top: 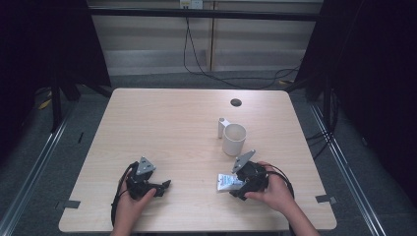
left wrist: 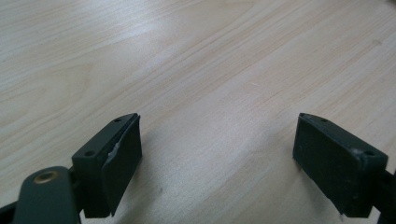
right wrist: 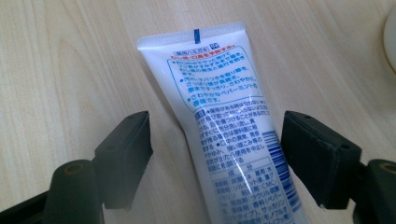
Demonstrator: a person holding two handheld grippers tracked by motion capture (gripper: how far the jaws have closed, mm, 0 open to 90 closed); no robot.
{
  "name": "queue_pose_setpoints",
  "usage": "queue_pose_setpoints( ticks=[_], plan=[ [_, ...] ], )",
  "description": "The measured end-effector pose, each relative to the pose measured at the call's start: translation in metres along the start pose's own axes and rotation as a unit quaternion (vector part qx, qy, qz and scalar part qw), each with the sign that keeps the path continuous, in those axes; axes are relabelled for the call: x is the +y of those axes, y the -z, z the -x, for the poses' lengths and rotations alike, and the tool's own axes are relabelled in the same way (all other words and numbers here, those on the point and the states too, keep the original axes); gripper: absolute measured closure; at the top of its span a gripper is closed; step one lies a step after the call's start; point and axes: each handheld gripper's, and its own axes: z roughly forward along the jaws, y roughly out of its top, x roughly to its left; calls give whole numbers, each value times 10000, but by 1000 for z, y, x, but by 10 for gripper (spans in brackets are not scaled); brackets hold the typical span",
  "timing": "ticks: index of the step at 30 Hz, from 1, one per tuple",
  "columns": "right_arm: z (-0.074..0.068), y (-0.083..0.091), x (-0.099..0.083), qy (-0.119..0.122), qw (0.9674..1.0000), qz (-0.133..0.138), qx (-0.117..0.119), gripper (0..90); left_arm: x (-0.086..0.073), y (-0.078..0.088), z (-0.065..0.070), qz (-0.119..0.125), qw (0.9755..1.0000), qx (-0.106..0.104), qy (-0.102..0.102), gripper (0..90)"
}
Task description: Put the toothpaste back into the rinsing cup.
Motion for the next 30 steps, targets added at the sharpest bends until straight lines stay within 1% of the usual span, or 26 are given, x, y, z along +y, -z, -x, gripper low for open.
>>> queue_pose_setpoints(
  ticks=[3,5,7,12,13,16,20,21,22,23,24,26,27,28,29,30],
  plan=[
    [0,0,3,13,10000,-92,17,275,0,0,0,-3,10000,-4,-2,154],
    [1,1,4,56,9999,-85,31,290,0,0,0,-1,10000,-4,1,155],
    [2,1,5,21,9999,-98,49,307,0,0,0,0,10000,-3,1,155],
    [3,-1,8,37,9999,-140,62,335,0,0,0,0,10000,-2,2,155],
    [3,-2,9,91,9996,-255,26,362,0,0,0,1,10000,-1,3,154],
    [5,-3,11,72,9995,-299,65,371,0,0,0,1,10000,-1,2,154],
    [5,-3,12,155,9992,-372,84,377,0,0,0,0,10000,-2,5,154],
    [5,-3,14,158,9988,-447,77,380,0,0,0,1,10000,-4,5,154],
    [5,-3,15,220,9986,-482,86,382,0,0,0,2,10000,-4,4,154],
    [5,-3,16,205,9983,-531,88,383,0,0,0,0,10000,-4,3,154],
    [5,-3,17,271,9981,-550,60,386,0,0,0,0,10000,-4,3,154],
    [4,-4,17,274,9979,-593,42,391,0,0,0,1,10000,-2,5,155],
    [3,-5,18,372,9973,-636,-6,407,0,0,0,0,10000,-4,2,154],
    [3,-5,18,372,9973,-636,-6,407,0,0,0,0,10000,-4,2,154],
    [2,-4,19,411,9969,-669,-56,453,0,0,0,0,10000,-3,4,154],
    [2,-4,19,411,9969,-669,-56,453,0,0,0,0,10000,-3,4,154]
  ],
)
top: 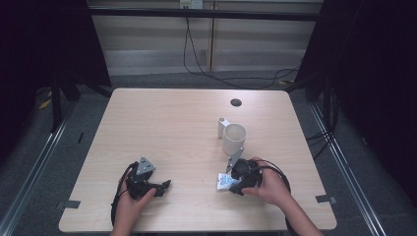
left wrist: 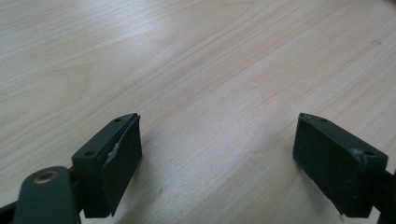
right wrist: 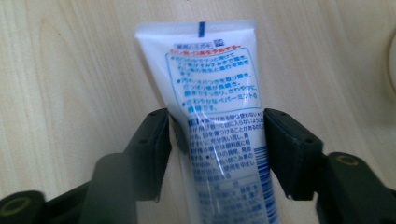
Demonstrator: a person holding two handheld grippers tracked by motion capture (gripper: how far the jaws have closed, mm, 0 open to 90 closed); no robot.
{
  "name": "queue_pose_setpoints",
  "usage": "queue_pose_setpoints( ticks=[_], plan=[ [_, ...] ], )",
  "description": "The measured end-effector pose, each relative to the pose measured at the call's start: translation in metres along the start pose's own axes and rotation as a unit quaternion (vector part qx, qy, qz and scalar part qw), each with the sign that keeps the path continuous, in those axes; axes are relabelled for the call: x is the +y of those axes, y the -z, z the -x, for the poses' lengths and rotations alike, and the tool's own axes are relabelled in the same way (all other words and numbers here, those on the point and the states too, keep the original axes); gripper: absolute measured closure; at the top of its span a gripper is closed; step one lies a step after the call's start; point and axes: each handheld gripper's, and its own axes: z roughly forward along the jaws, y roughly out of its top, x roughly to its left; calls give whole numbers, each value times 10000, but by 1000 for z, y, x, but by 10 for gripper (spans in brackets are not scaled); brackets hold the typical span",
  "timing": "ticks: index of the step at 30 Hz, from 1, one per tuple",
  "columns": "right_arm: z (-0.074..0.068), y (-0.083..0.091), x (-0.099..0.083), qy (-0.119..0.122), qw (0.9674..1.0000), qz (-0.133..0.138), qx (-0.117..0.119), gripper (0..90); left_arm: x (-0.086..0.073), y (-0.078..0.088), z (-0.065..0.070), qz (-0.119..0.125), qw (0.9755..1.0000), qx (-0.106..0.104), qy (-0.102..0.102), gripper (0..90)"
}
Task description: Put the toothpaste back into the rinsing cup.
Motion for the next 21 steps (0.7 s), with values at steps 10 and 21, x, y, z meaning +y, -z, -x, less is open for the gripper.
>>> queue_pose_setpoints(
  ticks=[10,21],
  plan=[
    [3,11,-4,-283,9992,235,136,677,0,0,0,1,10000,0,0,154],
    [1,17,-7,-423,9951,870,195,684,0,0,0,3,10000,0,1,154]
  ],
)
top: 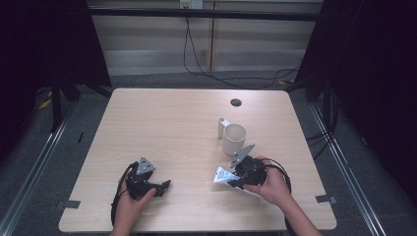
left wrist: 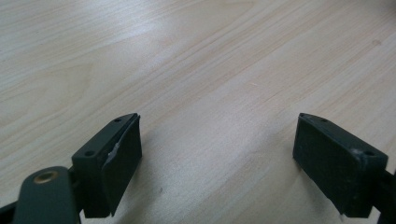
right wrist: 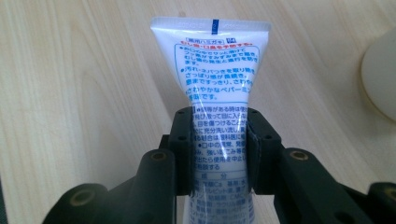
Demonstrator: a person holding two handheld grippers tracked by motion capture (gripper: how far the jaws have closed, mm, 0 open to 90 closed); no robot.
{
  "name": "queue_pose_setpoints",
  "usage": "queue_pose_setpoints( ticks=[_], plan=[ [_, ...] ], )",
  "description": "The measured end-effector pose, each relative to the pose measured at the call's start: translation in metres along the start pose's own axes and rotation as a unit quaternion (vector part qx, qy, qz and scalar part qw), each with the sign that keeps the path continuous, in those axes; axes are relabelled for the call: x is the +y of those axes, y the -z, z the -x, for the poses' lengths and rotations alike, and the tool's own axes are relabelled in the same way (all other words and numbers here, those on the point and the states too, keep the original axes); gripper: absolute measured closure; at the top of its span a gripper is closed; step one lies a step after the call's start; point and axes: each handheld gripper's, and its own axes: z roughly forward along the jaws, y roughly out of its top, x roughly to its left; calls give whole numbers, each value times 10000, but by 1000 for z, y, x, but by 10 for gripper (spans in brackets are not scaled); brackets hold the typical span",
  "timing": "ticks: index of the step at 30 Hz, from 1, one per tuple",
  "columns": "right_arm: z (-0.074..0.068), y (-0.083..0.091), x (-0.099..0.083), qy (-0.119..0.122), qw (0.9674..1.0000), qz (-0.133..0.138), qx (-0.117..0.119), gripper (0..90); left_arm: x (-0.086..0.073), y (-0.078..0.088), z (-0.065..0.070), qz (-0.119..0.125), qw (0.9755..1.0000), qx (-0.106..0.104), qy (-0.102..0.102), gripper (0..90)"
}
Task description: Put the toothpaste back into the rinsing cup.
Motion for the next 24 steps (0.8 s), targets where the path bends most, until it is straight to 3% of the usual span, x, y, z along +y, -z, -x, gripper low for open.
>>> queue_pose_setpoints(
  ticks=[1,6,11,13,22,24],
  plan=[
    [0,0,0,0,10000,0,0,684,0,0,0,0,10000,0,0,154],
    [4,10,-4,-292,9982,516,47,684,0,0,0,-1,10000,-2,-1,154],
    [5,17,-6,-461,9962,740,7,686,0,0,0,-3,10000,1,-2,154],
    [7,20,-6,-546,9938,971,45,687,0,0,0,-3,10000,2,-5,154],
    [8,30,-6,-788,9864,1439,-9,688,0,0,0,0,10000,0,0,154],
    [10,34,-6,-850,9832,1615,-8,688,0,0,0,0,10000,0,1,154]
  ],
)
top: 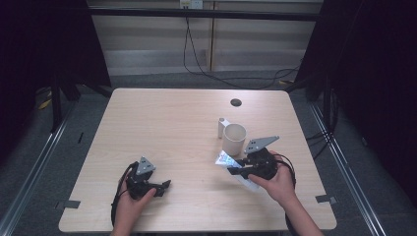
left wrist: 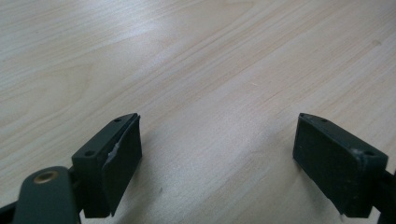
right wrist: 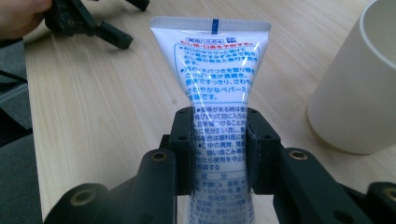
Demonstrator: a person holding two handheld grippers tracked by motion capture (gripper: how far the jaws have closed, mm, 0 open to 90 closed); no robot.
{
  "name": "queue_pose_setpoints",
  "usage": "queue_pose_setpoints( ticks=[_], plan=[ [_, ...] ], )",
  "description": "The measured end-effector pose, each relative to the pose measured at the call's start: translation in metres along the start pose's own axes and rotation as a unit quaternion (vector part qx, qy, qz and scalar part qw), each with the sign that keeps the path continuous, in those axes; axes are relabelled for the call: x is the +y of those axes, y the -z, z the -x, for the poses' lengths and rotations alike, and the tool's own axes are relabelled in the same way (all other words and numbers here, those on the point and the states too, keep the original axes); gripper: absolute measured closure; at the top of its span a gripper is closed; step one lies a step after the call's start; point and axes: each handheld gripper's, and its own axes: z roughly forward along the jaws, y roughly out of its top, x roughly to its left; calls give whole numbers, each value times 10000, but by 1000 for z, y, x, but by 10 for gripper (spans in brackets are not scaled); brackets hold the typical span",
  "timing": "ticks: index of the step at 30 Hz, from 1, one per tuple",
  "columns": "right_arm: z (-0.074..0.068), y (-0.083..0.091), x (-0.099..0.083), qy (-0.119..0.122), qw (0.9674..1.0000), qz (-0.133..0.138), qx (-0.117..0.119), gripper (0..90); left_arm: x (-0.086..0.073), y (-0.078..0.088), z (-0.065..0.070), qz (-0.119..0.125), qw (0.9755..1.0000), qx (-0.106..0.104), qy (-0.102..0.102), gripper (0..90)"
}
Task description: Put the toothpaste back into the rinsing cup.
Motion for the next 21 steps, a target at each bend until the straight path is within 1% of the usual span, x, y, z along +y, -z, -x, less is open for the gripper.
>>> queue_pose_setpoints(
  ticks=[6,8,11,12,16,21],
  plan=[
    [2,4,1,-80,9999,116,-8,688,0,0,0,0,10000,1,-1,154],
    [2,6,2,-144,9996,252,-3,688,0,0,0,1,10000,1,1,154],
    [3,8,3,-163,9992,362,-52,688,0,0,0,0,10000,2,-1,154],
    [4,9,3,-191,9990,398,-35,688,0,0,0,-1,10000,1,0,154],
    [5,13,6,-185,9988,450,-86,688,0,0,0,1,10000,1,6,154],
    [6,17,9,-194,9985,510,-95,688,0,0,0,2,10000,1,6,154]
  ],
)
